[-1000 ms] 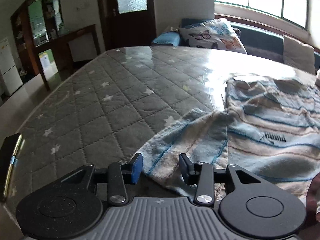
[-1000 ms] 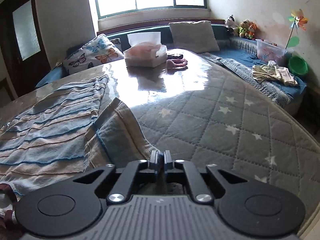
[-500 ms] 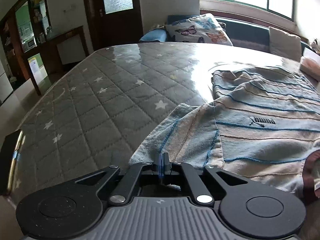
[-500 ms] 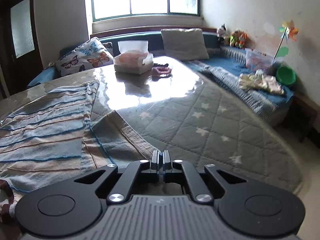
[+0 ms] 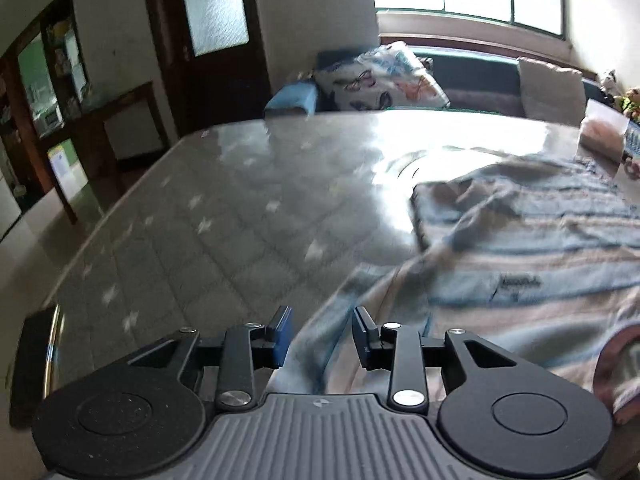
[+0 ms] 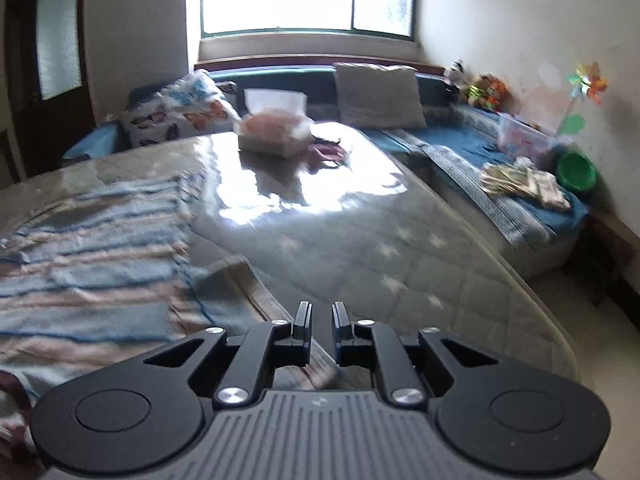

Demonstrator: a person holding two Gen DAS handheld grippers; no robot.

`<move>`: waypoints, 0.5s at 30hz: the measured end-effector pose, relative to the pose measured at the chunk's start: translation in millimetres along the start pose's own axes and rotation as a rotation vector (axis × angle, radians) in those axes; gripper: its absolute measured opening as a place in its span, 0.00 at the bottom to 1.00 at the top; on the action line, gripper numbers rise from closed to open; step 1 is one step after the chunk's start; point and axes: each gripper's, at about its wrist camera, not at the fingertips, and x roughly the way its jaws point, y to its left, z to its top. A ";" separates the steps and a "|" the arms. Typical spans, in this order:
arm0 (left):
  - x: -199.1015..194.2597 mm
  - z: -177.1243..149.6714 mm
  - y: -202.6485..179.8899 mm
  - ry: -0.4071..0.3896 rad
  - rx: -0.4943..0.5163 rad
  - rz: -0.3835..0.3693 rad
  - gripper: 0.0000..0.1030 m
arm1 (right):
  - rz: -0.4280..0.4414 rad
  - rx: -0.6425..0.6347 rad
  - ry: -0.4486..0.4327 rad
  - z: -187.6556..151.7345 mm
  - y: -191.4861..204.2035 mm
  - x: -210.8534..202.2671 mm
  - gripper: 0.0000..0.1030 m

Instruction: Fold clothes

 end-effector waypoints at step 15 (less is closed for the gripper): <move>113.3 89.7 -74.9 -0.008 0.150 -0.095 0.48 | 0.252 -0.145 0.054 34.1 94.8 55.8 0.30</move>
